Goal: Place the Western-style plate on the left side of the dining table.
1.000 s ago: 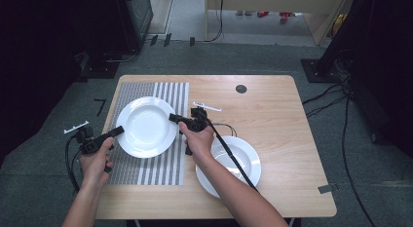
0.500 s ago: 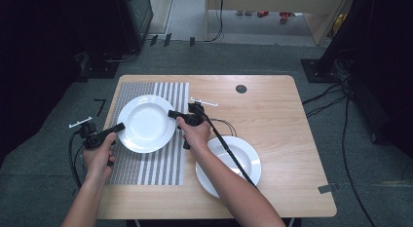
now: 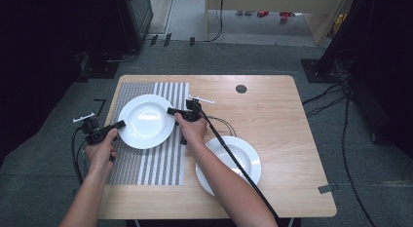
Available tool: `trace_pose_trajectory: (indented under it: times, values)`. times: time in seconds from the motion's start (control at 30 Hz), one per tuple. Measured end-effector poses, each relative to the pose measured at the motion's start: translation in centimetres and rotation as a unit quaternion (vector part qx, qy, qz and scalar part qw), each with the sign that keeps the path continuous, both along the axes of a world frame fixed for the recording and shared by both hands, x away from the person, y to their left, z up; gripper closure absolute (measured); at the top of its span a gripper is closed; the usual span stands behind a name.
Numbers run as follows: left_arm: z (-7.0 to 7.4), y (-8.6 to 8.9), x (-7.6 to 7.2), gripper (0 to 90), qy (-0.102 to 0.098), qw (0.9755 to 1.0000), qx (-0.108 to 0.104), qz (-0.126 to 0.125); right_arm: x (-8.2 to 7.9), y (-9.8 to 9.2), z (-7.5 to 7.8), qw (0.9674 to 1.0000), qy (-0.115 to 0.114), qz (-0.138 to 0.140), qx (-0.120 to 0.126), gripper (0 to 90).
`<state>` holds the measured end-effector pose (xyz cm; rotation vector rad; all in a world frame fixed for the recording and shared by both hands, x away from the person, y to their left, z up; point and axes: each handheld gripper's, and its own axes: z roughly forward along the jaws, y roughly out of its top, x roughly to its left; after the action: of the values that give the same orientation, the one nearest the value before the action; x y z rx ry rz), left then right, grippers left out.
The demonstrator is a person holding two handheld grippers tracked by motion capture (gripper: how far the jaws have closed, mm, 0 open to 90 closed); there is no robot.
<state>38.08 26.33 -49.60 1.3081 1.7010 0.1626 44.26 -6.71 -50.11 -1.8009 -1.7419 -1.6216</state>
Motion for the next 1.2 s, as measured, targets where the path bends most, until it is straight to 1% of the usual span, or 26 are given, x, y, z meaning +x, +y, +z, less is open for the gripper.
trace_pose_trajectory:
  times: [0.13,0.27,0.33,0.43,0.5,0.63,0.73,0.77,0.8,0.9,0.93,1.0,1.03,1.07,1.13,1.17,1.2]
  values:
    - [-0.2,0.1,0.2,72.0,0.004,0.9999,0.008,0.008,0.4,0.4,-0.6,0.9999,0.007,0.009,-0.008,79.1]
    - [-0.3,-0.1,0.5,72.3,0.01,0.9999,0.012,0.003,0.8,0.3,-1.3,0.9998,0.02,0.0,-0.007,78.5]
    - [-0.3,-0.2,0.7,72.4,0.009,0.9998,0.012,0.009,0.9,0.3,-1.5,0.9997,0.024,-0.004,-0.006,78.3]
    - [-0.5,-0.3,0.9,71.7,0.011,0.9997,0.016,0.012,1.1,0.4,-1.6,0.9997,0.018,-0.004,-0.013,78.2]
    - [-0.5,-0.5,1.0,71.6,0.011,0.9997,0.017,0.01,1.1,0.5,-1.7,0.9996,0.018,-0.008,-0.018,77.4]
    - [-0.6,-0.7,1.0,70.7,0.007,0.9996,0.027,0.001,1.3,0.5,-2.2,0.9993,0.009,-0.006,-0.036,75.5]
    - [-0.5,-0.8,0.8,69.1,0.0,0.999,0.045,-0.001,1.4,0.3,-2.0,0.9993,0.009,0.002,-0.035,72.7]
    - [-0.4,-0.9,0.7,68.3,-0.004,0.9987,0.051,-0.002,1.4,0.2,-1.9,0.9992,0.006,0.006,-0.038,70.9]
    - [-0.3,-0.9,0.7,66.7,-0.008,0.9984,0.055,-0.001,1.5,0.1,-1.6,0.999,-0.002,0.004,-0.043,69.7]
    - [0.3,-0.9,0.4,60.9,-0.019,0.9977,0.066,0.004,1.5,-0.5,-0.4,0.9979,-0.033,0.0,-0.057,62.2]
    - [0.5,-0.9,0.3,59.3,-0.021,0.9976,0.065,0.006,1.5,-0.7,0.1,0.997,-0.044,-0.001,-0.064,60.3]
    - [0.8,-0.9,0.0,57.6,-0.022,0.9969,0.076,0.004,1.4,-1.2,0.9,0.9943,-0.057,0.002,-0.09,57.7]
    - [1.0,-1.0,-0.1,56.7,-0.024,0.9967,0.078,0.002,1.3,-1.4,1.2,0.9935,-0.06,0.004,-0.096,56.4]
    - [1.1,-1.1,-0.2,55.0,-0.024,0.9966,0.079,-0.001,1.3,-1.7,1.5,0.9934,-0.064,0.008,-0.095,55.4]
    - [1.5,-1.3,-0.5,49.2,-0.025,0.9961,0.084,-0.004,1.1,-2.2,2.0,0.9942,-0.07,0.014,-0.08,52.0]
    - [1.6,-1.5,-0.7,46.5,-0.025,0.9955,0.091,-0.006,1.0,-2.4,2.3,0.9933,-0.078,0.019,-0.083,50.0]
    - [1.8,-1.7,-0.9,43.8,-0.025,0.9947,0.099,-0.008,0.8,-2.7,2.6,0.9905,-0.089,0.023,-0.102,48.3]
